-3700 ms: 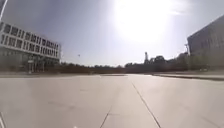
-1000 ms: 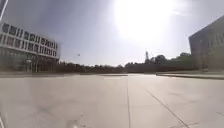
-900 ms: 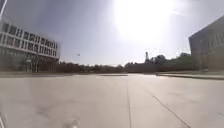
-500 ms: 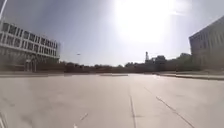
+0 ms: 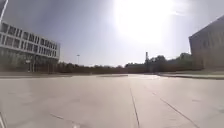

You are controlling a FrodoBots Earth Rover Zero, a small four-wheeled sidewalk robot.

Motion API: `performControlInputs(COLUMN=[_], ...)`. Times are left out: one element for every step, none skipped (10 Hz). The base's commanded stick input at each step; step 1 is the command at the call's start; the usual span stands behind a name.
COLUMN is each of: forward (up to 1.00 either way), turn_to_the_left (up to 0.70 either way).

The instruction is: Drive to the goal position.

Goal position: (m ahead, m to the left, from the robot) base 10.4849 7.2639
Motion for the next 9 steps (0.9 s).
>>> performControlInputs(forward=[0.2,0.05,0.05,0.05,0.05,0.05,0.05,0.05,0.05], turn_to_the_left=[0.01,0.03,0.04,0.04,0.04,0.04,0.04,0.04,0.04])
